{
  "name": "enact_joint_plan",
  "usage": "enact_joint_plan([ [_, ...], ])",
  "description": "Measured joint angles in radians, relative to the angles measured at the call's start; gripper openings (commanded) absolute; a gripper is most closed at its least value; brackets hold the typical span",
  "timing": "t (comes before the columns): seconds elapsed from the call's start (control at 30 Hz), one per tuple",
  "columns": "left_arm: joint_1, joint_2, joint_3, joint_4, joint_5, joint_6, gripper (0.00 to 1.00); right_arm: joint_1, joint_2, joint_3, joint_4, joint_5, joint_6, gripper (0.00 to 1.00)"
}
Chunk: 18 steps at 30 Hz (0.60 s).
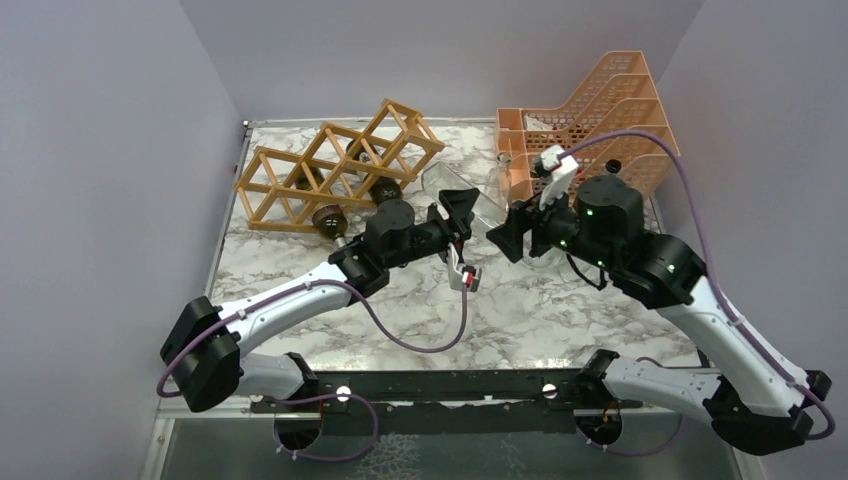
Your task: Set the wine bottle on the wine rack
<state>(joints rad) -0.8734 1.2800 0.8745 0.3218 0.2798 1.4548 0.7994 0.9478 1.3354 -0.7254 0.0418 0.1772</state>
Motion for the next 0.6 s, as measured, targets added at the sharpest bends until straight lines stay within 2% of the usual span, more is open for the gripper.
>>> enact_joint_plan([
  [0.27,-0.031,0.013,0.033,-0.127,-0.003,0.156,0.0,0.0,0.098,-0.053,-0.008,0.016,0.016,0.72],
  [0.6,-0.05,0.014,0.034,-0.156,-0.011,0.2,0.0,0.0,0.098,-0.136,0.005,0.017,0.023,0.71],
])
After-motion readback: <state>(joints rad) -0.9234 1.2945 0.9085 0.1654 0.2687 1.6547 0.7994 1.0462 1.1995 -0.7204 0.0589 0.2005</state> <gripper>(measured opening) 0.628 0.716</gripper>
